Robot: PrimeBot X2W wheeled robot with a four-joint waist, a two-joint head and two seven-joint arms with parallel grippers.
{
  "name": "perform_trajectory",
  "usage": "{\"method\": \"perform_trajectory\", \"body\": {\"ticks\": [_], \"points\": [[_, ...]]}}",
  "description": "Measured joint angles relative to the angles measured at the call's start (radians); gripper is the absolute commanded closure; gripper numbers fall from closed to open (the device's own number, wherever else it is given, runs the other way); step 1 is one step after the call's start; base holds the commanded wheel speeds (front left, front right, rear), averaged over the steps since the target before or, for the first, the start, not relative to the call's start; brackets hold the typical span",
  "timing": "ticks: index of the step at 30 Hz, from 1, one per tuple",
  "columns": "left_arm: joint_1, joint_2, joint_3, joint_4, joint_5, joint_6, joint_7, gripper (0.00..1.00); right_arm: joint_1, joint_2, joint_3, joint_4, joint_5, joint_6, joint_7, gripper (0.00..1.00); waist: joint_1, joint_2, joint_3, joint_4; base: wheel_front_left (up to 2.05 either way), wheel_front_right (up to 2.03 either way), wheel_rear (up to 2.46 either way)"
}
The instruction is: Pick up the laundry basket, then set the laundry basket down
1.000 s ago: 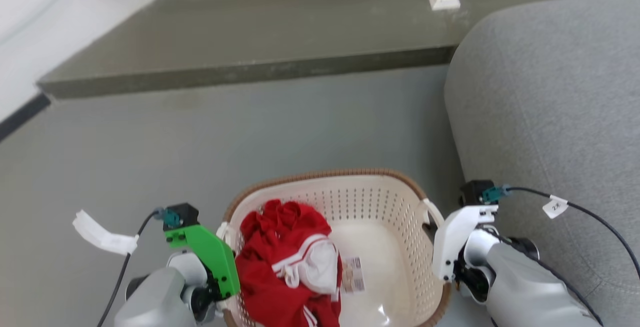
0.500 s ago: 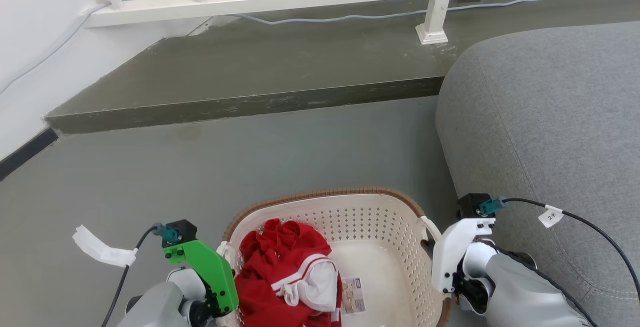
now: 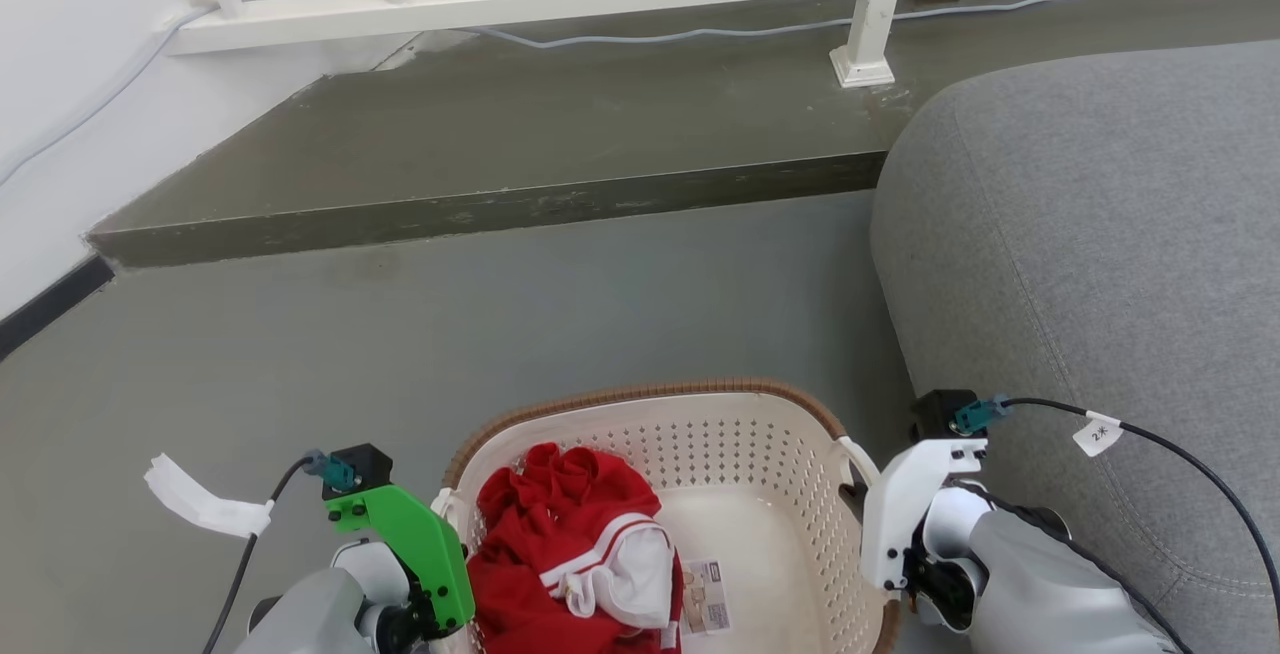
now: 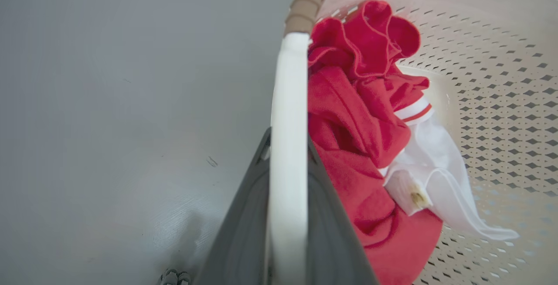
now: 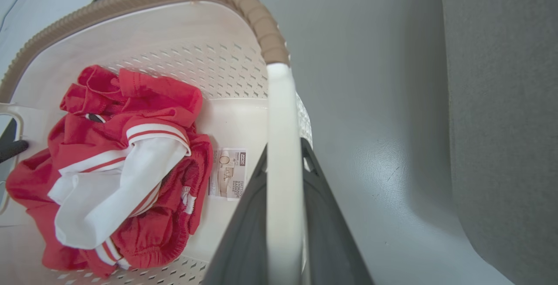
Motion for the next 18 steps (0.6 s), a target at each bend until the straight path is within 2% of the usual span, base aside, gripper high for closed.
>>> {"method": "perform_trajectory", "body": {"ticks": [18], "points": [[-0.001,0.005,-0.008,0.0,-0.003,0.0,-0.032,1.0,-0.008,0.0,0.01,0.0,0.027,0.0,-0.011,1.0,0.0,0.0,0.023,-0.002,0.0,0.0,0.0]]}}
